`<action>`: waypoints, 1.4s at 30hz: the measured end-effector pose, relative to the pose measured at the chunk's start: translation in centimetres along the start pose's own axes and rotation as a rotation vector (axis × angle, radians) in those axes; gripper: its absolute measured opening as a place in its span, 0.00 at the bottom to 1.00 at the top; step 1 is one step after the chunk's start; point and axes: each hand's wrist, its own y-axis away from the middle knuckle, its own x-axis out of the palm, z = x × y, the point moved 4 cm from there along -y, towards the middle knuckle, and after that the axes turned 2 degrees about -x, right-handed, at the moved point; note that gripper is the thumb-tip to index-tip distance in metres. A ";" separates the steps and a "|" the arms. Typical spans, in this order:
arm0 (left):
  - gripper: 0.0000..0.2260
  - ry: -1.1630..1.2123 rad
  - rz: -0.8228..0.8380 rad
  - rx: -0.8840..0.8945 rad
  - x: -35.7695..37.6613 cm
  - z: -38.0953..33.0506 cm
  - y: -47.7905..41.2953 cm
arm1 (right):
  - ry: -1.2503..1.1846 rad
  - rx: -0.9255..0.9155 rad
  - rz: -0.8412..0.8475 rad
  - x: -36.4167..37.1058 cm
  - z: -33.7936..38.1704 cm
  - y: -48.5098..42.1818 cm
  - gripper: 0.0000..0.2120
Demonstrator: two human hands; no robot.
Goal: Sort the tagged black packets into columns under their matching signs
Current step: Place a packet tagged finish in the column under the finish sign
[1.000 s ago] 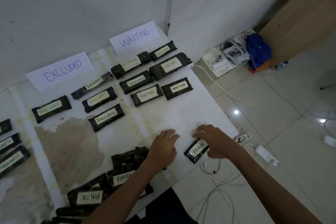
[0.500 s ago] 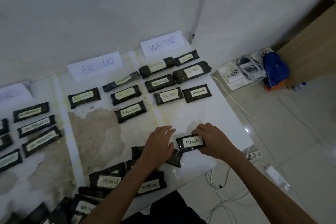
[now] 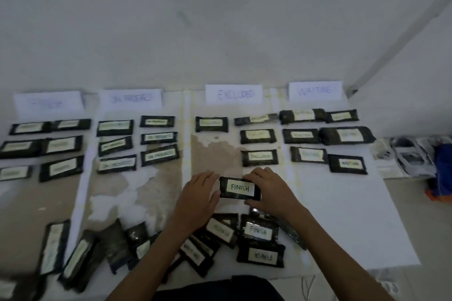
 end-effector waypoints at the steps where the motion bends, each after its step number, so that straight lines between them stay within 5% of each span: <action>1: 0.24 -0.004 -0.014 -0.022 -0.9 1.3 0.5 | 0.001 -0.020 0.006 0.2 1.3 -1.1 0.29; 29: 0.19 0.211 -0.242 -0.791 -13.5 36.4 18.1 | 0.025 -0.357 0.186 18.5 35.8 -26.7 0.26; 37: 0.17 0.349 -0.245 -0.922 -11.9 37.5 19.3 | 0.117 -0.382 0.213 22.1 39.1 -29.9 0.26; 42: 0.19 0.371 -0.175 -0.845 -9.2 35.7 19.6 | 0.106 -0.400 0.206 22.3 38.6 -29.7 0.29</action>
